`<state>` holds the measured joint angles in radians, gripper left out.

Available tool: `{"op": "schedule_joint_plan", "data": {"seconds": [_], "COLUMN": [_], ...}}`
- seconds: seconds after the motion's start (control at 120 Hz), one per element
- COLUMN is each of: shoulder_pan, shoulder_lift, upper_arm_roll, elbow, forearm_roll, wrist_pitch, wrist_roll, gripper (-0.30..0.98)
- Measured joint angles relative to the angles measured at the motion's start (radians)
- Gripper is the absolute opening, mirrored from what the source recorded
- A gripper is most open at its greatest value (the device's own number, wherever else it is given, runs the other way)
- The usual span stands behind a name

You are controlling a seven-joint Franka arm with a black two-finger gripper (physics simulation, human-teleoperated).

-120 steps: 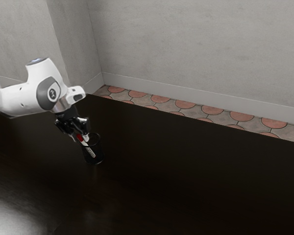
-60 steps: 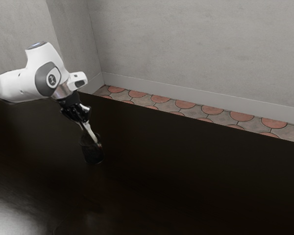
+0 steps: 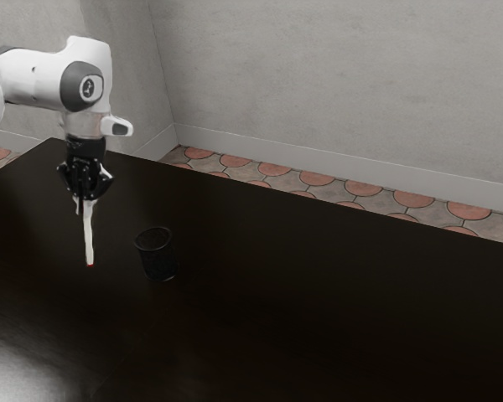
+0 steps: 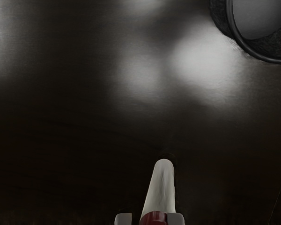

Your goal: Take the marker out of the pen holder and place it to the left of the pen holder.

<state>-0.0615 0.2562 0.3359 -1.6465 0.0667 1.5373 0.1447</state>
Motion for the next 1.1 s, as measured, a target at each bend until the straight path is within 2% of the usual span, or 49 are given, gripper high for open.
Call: {"op": "schedule_joint_plan", "data": {"seconds": [0.225,0.3,0.492,0.708,0.942,1.0,1.1], "shoulder_pan": [0.0,0.002,0.042,0.073,0.074,0.073,0.069], "shoulder_lift": [0.231,0.292,0.476,0.535,0.531,0.46,0.297], "upper_arm_roll": [0.029,0.04,0.037,0.021,-0.005,-0.025,-0.065], "elbow": [0.184,0.225,0.476,0.522,0.521,0.521,0.5], "forearm_roll": [0.083,0.095,0.104,0.102,0.088,0.064,-0.03], "wrist_pitch": [-0.236,-0.287,-0.398,-0.446,-0.46,-0.45,-0.416], "wrist_roll": [-0.05,-0.063,-0.086,-0.098,-0.114,-0.116,-0.12], "gripper": [-0.1,-0.1,-0.1,-0.1,0.38,0.45,0.54]}}
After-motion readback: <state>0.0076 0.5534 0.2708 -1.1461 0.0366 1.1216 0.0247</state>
